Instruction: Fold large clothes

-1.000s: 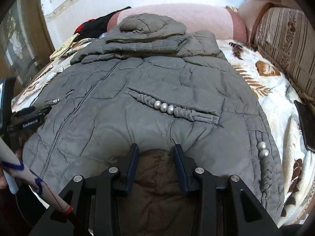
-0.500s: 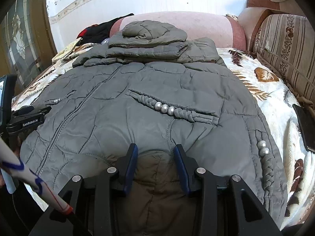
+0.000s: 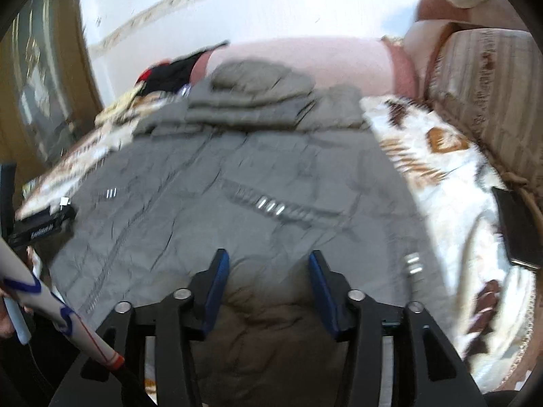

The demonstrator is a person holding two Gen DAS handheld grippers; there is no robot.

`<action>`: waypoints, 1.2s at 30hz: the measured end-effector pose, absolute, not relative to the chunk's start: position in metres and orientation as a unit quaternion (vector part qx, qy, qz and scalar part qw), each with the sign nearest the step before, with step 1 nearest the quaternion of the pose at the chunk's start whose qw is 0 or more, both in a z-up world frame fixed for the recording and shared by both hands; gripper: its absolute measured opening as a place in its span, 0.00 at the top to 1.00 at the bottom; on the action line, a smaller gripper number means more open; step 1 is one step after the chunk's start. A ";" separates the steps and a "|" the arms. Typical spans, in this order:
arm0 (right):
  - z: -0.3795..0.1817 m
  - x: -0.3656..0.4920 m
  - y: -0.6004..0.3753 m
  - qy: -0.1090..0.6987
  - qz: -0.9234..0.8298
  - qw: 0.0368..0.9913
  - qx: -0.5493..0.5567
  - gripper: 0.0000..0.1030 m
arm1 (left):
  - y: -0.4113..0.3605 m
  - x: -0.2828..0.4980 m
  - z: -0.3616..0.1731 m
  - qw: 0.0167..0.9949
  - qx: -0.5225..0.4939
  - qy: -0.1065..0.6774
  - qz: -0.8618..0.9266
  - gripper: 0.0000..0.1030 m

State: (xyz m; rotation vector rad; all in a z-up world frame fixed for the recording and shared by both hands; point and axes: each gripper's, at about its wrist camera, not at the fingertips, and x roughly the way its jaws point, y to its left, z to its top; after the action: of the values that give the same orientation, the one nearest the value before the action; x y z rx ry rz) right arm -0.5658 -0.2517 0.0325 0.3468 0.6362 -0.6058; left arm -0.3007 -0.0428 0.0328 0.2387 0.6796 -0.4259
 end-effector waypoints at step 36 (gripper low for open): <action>0.011 -0.633 -0.314 0.292 -0.393 0.807 0.330 0.34 | -0.012 -0.273 0.014 0.895 0.032 0.414 -0.163 0.22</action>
State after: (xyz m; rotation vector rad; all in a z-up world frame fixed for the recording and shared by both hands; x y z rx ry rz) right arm -0.6326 -0.3137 0.0113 0.7071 0.6252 -0.8412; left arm -0.2730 -0.0118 0.0139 0.0658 0.8576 -0.3382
